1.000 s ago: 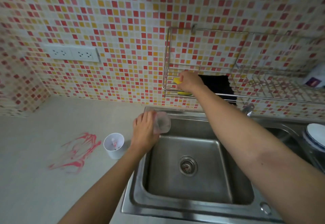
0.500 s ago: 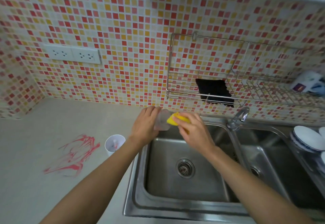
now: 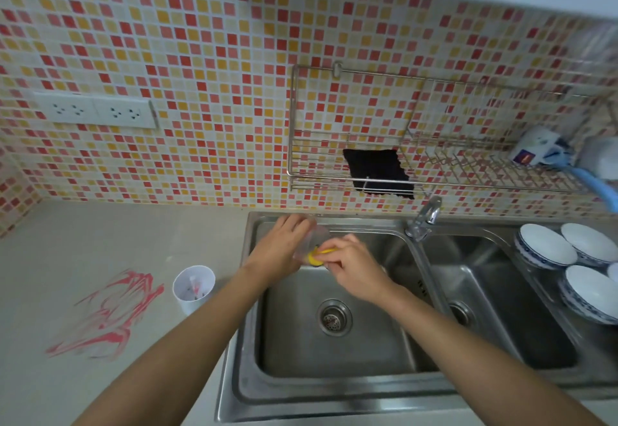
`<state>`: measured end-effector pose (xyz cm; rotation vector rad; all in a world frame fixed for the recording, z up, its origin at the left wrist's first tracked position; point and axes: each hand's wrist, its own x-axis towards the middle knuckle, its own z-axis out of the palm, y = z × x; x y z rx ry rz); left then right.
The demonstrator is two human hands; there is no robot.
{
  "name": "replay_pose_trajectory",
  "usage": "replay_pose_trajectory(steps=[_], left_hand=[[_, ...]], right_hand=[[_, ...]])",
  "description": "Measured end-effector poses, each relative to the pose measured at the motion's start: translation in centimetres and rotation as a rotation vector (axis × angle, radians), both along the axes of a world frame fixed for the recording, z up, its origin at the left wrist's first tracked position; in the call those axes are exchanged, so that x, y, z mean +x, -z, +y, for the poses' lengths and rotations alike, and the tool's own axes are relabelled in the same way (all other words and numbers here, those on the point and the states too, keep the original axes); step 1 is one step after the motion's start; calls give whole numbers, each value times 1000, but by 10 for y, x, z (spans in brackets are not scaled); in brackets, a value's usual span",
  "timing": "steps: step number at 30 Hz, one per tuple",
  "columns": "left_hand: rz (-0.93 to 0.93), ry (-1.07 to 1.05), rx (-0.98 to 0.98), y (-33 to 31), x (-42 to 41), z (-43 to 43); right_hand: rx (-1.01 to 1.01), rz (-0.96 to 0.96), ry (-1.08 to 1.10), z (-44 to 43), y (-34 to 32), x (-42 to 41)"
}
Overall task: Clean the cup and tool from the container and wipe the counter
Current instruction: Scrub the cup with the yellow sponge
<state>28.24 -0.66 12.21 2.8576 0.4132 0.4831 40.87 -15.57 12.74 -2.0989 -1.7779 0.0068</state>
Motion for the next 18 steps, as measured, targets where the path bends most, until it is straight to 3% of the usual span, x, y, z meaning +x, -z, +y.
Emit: replay_pose_trajectory(steps=[5,6,9,10,13,16,18], left_hand=[[59,40,2,-2,23,-5],[62,38,-4,-3,27,-5],[77,15,3,-3,35,-8],[84,7,5,-3,36,-8],[118,-6,-28,1,40,-14],[93,-27,-64,0,48,-20],[79,-32,-82,-2,54,-20]], right_hand=[[36,-385,-78,-13,-11,32],[53,-358,-45,-15,-7,34],[37,82,75,-19,4,26],[28,149,77,-20,8,28],[0,54,-32,-25,7,48],[30,-262,-101,-26,0,67],[40,-237,-104,-24,1,65]])
